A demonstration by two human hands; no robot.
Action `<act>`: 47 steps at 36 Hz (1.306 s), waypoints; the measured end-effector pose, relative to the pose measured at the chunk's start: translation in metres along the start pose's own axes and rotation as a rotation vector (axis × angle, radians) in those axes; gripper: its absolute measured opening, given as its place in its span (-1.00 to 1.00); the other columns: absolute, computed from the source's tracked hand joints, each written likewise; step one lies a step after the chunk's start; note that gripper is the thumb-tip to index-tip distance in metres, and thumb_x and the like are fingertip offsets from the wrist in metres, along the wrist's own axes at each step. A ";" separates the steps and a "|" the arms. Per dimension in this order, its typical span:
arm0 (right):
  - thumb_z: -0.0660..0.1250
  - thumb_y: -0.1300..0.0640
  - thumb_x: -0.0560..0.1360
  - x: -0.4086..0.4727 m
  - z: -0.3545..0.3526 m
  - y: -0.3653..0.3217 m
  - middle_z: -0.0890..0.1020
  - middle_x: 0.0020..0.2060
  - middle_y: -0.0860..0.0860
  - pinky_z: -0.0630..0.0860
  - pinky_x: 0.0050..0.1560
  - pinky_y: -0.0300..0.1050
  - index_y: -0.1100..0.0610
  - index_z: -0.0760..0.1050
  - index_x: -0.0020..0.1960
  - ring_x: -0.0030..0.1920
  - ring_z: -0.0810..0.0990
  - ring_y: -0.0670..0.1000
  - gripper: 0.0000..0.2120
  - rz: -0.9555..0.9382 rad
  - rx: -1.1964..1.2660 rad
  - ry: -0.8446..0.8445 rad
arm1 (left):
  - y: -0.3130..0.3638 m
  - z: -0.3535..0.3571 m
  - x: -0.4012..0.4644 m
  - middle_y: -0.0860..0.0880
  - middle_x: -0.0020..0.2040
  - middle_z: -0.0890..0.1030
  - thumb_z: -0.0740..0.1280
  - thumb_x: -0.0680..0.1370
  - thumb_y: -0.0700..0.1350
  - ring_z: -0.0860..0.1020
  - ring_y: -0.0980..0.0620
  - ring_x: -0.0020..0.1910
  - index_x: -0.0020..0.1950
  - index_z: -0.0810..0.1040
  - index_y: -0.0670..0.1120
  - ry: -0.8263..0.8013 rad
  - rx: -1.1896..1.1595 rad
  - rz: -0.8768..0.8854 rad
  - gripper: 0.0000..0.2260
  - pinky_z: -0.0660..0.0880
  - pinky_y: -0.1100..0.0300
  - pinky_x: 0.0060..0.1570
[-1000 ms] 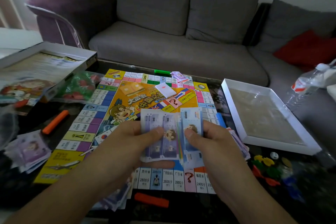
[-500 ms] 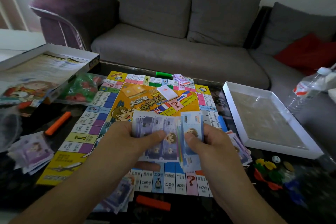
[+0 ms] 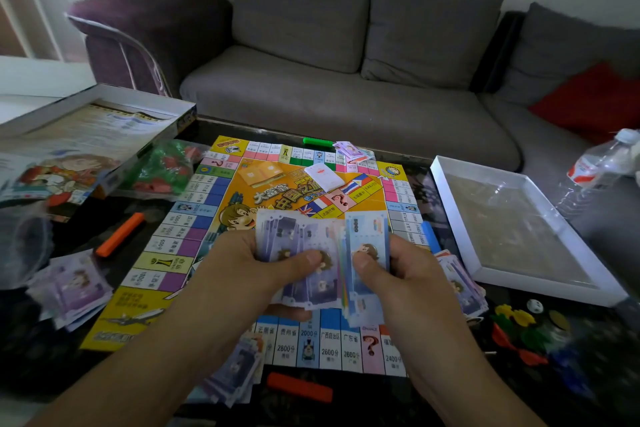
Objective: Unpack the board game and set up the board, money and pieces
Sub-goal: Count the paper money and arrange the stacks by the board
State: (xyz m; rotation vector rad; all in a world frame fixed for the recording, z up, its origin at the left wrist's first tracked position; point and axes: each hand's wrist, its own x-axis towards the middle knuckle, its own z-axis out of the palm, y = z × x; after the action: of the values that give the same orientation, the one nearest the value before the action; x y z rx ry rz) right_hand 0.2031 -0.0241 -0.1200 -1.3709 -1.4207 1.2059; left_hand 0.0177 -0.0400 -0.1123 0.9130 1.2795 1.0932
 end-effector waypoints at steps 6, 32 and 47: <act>0.32 0.07 0.68 -0.002 0.000 -0.001 0.76 0.01 -0.12 0.68 0.09 0.12 -0.30 0.70 0.03 0.03 0.74 -0.03 -0.72 0.031 0.036 -0.088 | 0.000 -0.002 0.002 -0.11 -0.10 0.77 0.49 0.52 -0.23 0.76 -0.15 -0.17 0.04 0.73 -0.14 0.062 -0.077 0.024 -0.88 0.69 0.05 -0.35; 0.37 0.13 0.65 0.009 0.006 -0.017 0.77 -0.10 -0.10 0.72 -0.09 -0.03 -0.15 0.69 0.06 -0.12 0.75 -0.04 -0.80 0.106 -0.050 -0.056 | 0.006 -0.006 0.020 -0.17 -0.05 0.77 0.49 0.51 -0.19 0.76 -0.21 -0.10 0.12 0.69 -0.19 0.056 -0.179 -0.068 -0.80 0.72 -0.14 -0.18; 0.43 0.15 0.61 0.167 -0.038 -0.059 0.74 -0.09 0.12 0.69 0.03 0.17 0.21 0.69 0.14 -0.11 0.72 0.16 -0.83 0.100 -0.398 0.136 | 0.028 -0.042 0.062 -0.16 -0.11 0.76 0.38 0.62 -0.15 0.76 -0.15 -0.20 0.11 0.66 -0.19 0.104 -0.072 -0.112 -0.85 0.71 -0.11 -0.27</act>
State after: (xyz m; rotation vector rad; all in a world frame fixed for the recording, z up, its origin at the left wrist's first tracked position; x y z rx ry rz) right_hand 0.2120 0.1479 -0.0651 -1.7765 -1.5644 0.8983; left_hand -0.0288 0.0244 -0.1055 0.7303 1.3512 1.1032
